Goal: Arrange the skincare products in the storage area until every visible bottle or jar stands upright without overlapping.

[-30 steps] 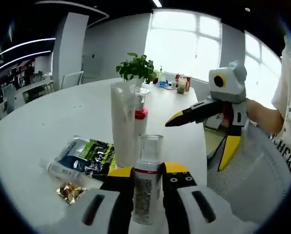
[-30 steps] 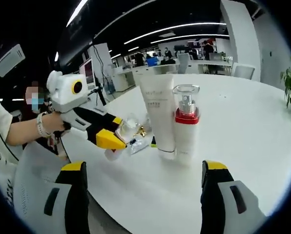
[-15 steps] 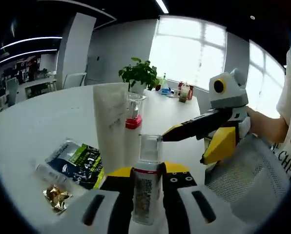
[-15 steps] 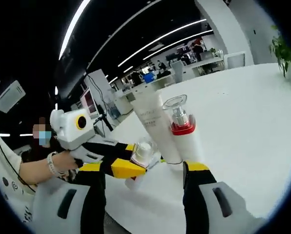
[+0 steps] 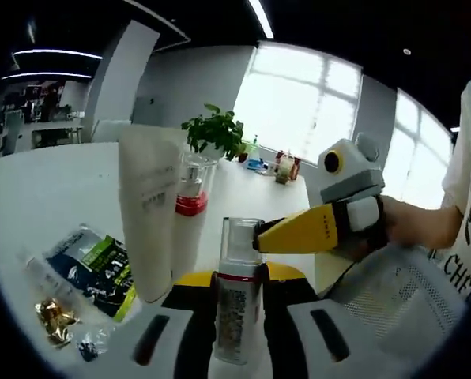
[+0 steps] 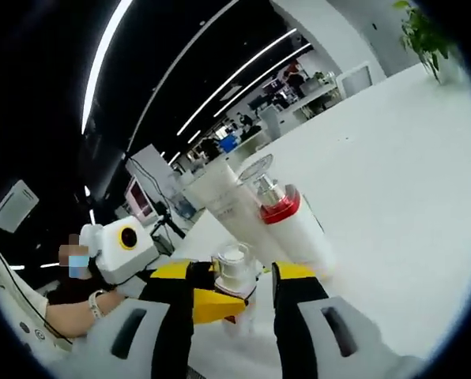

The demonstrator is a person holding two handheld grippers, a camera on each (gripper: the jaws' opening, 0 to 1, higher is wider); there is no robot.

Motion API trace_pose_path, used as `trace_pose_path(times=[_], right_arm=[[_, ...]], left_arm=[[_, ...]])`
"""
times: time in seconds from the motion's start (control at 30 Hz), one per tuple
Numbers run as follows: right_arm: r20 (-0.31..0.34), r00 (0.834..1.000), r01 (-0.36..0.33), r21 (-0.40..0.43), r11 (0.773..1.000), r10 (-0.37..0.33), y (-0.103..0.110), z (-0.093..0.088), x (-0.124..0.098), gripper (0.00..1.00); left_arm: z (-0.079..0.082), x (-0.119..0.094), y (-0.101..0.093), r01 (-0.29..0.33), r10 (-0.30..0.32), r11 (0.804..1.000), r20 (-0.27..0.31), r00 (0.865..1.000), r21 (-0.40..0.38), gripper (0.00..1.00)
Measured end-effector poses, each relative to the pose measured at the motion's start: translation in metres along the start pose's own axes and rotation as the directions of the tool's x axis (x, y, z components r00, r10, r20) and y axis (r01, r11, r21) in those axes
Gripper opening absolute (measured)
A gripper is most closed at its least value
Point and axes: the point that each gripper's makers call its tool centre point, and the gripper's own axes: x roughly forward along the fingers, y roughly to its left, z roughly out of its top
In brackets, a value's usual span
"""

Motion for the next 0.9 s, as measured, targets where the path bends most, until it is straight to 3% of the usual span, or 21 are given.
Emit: trace_pose_path(times=[0.33,0.7,0.9], right_arm=[[0.008,1.0,0.017,-0.008,1.0,-0.017,-0.0017,0.0042,0.0024,0.29],[-0.024,1.0,0.004,-0.067,0.998,-0.006,0.0024,-0.0004,0.0059,0.22],[-0.03,0.999,0.01,-0.162,0.987,-0.015,0.0036,0.0,0.0061,0.21]], left_arm=[[0.0015,0.0013,-0.0028,0.041,-0.04,0.998,0.022,0.999,-0.041,0.16],[-0.0044,0.0011,-0.0021,0.051,-0.051,0.998,-0.002,0.999,-0.035,0.17],[-0.0049,0.0019,-0.0009,0.022,-0.022,0.997,-0.006,1.0,0.07,0.18]])
